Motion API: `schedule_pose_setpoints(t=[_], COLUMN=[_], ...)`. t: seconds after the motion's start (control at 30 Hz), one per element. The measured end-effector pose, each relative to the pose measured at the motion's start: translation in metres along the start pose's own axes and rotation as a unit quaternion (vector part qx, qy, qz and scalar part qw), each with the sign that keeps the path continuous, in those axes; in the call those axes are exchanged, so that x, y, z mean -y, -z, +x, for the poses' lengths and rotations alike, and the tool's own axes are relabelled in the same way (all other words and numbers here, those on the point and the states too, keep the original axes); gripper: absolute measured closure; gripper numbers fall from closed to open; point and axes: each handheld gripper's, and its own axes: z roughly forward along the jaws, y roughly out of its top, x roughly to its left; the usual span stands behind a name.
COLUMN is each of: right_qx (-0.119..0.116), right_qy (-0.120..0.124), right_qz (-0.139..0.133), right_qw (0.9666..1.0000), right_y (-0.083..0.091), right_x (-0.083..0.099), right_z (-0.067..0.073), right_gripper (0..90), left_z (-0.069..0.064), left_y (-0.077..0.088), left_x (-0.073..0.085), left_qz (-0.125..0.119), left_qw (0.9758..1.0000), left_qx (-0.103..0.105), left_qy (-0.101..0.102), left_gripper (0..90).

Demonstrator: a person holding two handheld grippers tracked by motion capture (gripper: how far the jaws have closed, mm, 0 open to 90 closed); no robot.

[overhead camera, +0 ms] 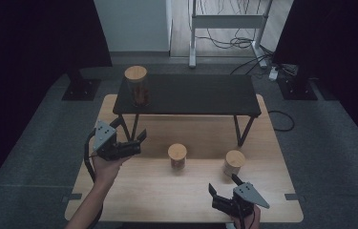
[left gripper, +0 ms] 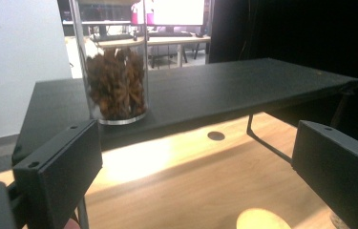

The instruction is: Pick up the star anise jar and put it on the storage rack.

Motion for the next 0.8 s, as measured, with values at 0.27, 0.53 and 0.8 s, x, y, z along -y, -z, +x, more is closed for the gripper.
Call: schedule_pose_setpoints(t=[0.27, 0.53, 0.8], right_qx=[0.003, 0.004, 0.006], right_qy=[0.002, 0.003, 0.003], right_qz=[0.002, 0.003, 0.004], right_qw=[1.0, 1.0, 1.0], right_y=[-0.001, -0.002, -0.003], right_x=[0.0, 0.0, 0.0], right_z=[0.0, 0.0, -0.001], right_gripper=[7.5, 7.6, 7.5], left_z=[0.0, 0.003, 0.006], left_y=[0.006, 0.015, 0.018], left_x=[0.014, 0.028, 0.04], left_qz=[0.017, 0.025, 0.035], left_qw=[0.9998, 0.9995, 0.999], left_qx=[-0.001, -0.002, -0.003], left_qy=[0.006, 0.018, 0.028], left_gripper=[2.8, 2.8, 2.8])
